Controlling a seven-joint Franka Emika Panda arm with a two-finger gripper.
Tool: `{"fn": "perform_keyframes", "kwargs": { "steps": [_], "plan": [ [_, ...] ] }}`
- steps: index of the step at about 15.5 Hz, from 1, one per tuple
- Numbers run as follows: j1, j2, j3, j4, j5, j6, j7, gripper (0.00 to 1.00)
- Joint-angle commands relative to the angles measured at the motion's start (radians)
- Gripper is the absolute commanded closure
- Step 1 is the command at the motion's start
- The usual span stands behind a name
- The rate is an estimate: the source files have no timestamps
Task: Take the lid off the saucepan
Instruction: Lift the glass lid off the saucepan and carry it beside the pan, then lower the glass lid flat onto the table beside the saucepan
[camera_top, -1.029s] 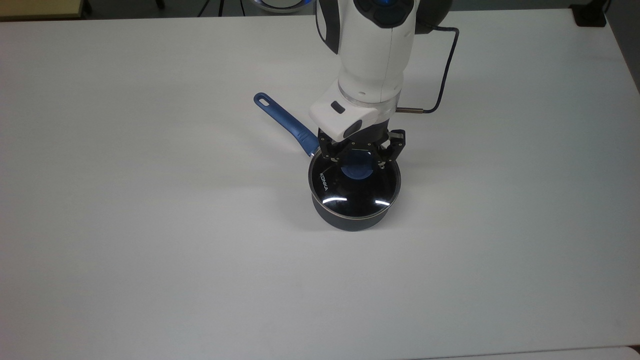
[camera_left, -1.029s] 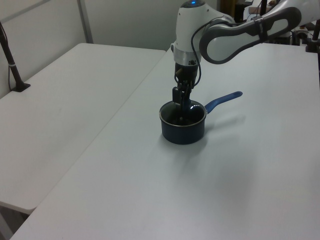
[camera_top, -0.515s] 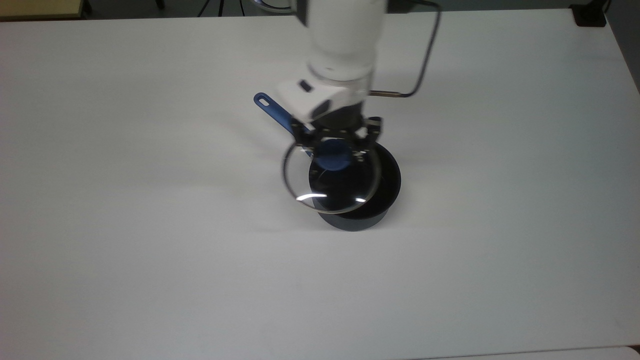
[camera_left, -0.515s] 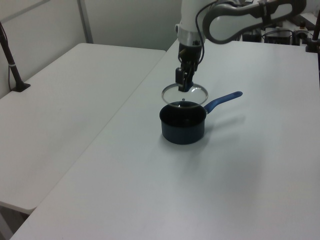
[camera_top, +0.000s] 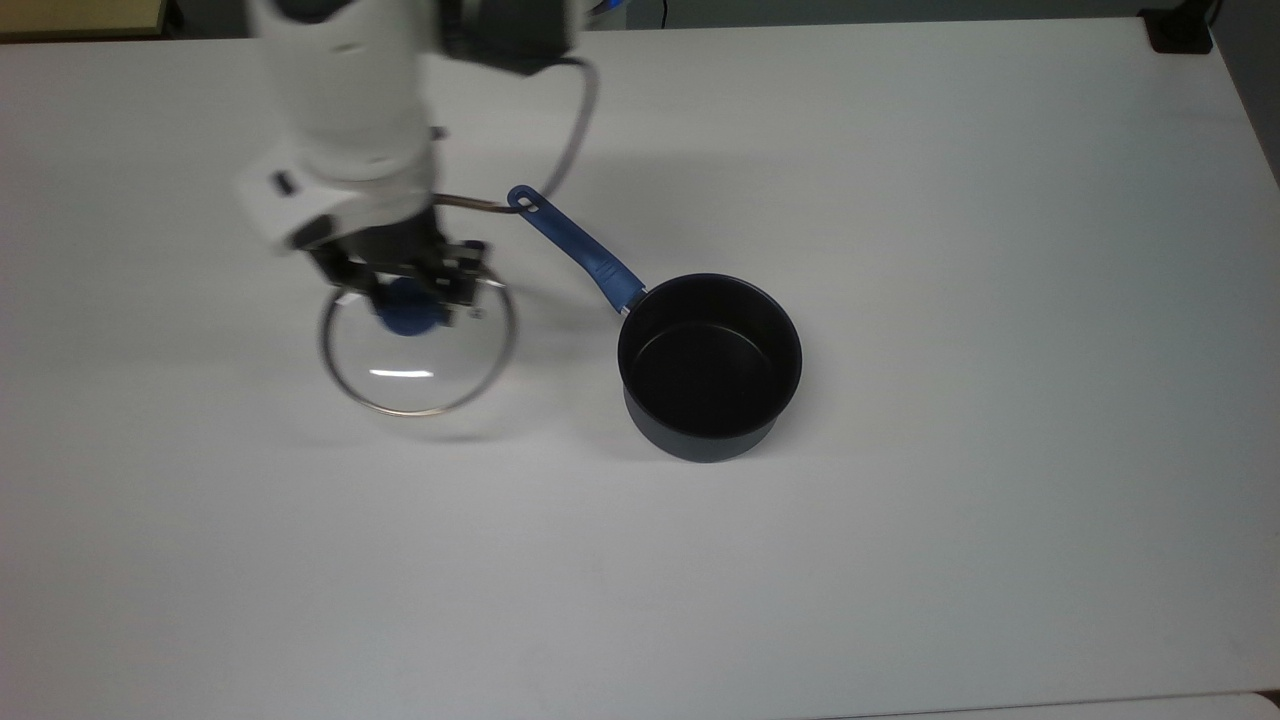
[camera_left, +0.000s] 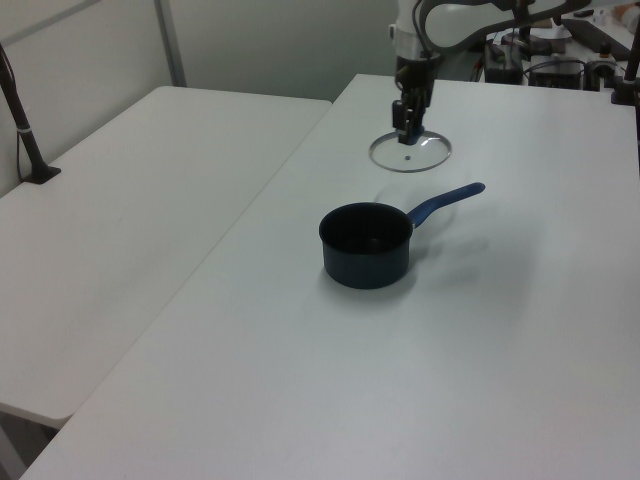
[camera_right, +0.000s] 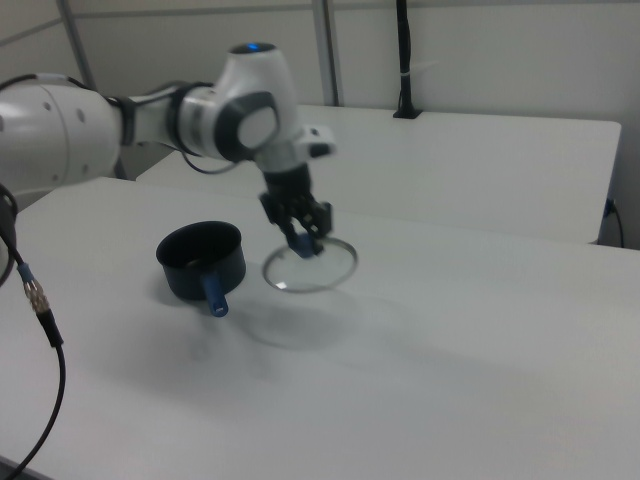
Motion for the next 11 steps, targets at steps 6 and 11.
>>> {"fn": "perform_keyframes", "kwargs": {
  "steps": [6, 11],
  "plan": [
    [-0.100, 0.047, 0.007, -0.117, 0.036, 0.164, -0.098, 0.48],
    [-0.097, 0.071, 0.005, -0.131, 0.102, 0.175, -0.096, 0.44]
  ]
}}
